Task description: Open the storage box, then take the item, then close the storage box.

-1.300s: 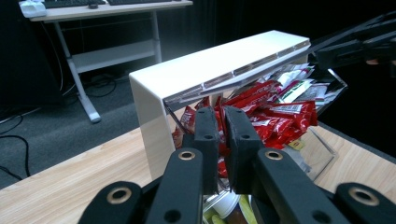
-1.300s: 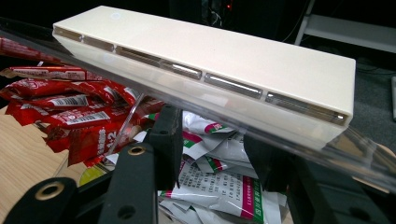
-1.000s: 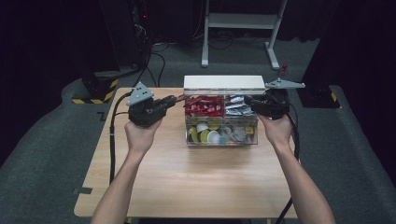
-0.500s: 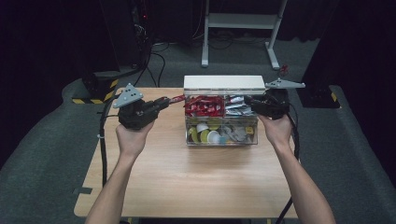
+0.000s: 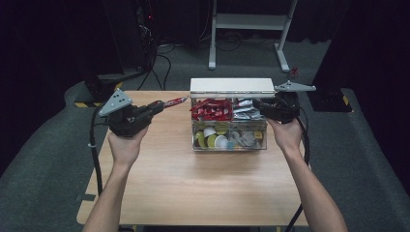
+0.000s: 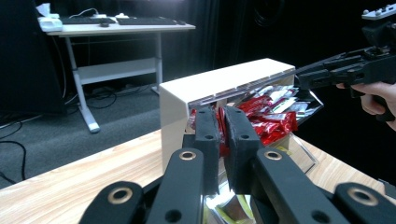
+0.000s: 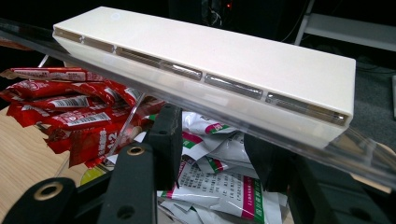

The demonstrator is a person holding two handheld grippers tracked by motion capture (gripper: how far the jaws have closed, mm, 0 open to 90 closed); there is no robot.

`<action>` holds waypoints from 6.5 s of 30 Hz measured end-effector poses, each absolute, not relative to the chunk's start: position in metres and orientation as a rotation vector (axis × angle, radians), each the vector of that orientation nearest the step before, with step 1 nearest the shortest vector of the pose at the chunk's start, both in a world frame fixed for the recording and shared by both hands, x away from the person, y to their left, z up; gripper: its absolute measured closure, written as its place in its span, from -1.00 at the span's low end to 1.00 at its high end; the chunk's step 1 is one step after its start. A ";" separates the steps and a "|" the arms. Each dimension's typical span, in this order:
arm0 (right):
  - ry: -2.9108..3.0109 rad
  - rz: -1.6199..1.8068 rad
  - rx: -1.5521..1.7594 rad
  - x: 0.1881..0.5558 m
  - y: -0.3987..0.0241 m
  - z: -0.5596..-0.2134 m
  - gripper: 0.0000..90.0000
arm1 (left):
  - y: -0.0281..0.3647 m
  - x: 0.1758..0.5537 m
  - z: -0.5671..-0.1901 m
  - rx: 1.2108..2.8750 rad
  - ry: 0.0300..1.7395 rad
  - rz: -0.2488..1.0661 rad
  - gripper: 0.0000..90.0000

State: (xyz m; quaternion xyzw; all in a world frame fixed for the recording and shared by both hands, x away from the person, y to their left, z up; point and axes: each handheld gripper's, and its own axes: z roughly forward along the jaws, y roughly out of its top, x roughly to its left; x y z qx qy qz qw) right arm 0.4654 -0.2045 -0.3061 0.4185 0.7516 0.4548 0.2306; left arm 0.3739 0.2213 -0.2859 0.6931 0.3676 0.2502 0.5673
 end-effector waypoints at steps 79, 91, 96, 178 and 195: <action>2.069 1.279 1.142 0.464 -0.208 -0.306 0.25 | 0.214 0.421 -0.435 1.754 1.158 0.578 0.87; 2.069 1.266 1.140 0.462 -0.209 -0.306 0.25 | 0.209 0.420 -0.459 1.828 1.193 0.541 0.83; 2.069 1.266 1.138 0.462 -0.209 -0.306 0.25 | 0.208 0.422 -0.471 1.854 1.237 0.517 0.81; 2.040 1.249 1.134 0.442 -0.219 -0.309 0.22 | 0.258 0.392 -0.528 1.875 1.478 0.679 -0.18; 2.056 1.227 1.140 0.436 -0.220 -0.321 0.21 | 0.258 0.392 -0.528 1.879 1.476 0.676 -0.20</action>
